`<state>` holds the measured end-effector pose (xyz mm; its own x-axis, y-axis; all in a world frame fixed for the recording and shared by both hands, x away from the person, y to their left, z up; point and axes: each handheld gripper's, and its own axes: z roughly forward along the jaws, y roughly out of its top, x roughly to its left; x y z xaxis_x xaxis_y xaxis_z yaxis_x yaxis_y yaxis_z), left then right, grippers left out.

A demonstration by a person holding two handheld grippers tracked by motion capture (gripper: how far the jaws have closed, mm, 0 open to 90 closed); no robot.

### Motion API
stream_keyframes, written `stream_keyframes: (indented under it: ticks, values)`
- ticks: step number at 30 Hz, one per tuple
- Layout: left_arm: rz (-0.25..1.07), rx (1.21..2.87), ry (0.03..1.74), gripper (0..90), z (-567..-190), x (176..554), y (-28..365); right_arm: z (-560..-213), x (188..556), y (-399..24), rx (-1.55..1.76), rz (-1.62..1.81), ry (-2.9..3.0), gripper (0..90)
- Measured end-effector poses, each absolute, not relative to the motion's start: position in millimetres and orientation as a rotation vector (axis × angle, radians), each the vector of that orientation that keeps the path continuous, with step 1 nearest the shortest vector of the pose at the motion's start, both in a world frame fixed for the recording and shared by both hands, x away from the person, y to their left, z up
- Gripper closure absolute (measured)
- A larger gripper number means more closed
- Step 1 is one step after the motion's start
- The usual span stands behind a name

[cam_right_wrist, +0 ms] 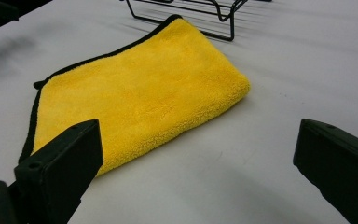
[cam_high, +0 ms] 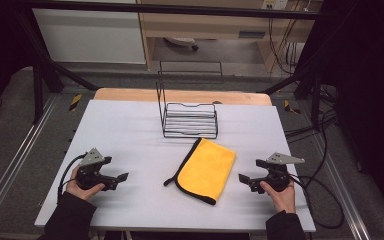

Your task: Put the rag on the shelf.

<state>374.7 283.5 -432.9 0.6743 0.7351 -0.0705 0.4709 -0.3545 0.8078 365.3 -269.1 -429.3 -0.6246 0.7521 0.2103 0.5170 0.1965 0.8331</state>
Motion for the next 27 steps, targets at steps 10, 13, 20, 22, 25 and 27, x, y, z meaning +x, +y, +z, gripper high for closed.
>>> stream_keyframes:
  ticks: [10, 13, 20, 22, 25, 27]
  values:
    - [0.394, 2.020, 0.934, 6.1, -434, 374, 283, -428, 361, -260, 1.218, 1.377, 2.243, 3.2]
    - [0.397, 2.030, 0.928, 6.1, -434, 373, 283, -427, 359, -253, 1.223, 1.370, 2.261, 4.1]
    - [0.402, 2.024, 0.934, 6.1, -434, 373, 282, -428, 350, -234, 1.216, 1.366, 2.289, 7.8]
    - [0.407, 2.022, 0.937, 6.1, -433, 372, 283, -429, 348, -228, 1.202, 1.349, 2.303, 8.9]
    - [0.408, 2.019, 0.941, 6.1, -433, 372, 283, -430, 344, -217, 1.191, 1.343, 2.322, 11.7]
    - [0.410, 2.023, 0.940, 6.2, -433, 372, 283, -431, 341, -209, 1.175, 1.338, 2.345, 15.5]
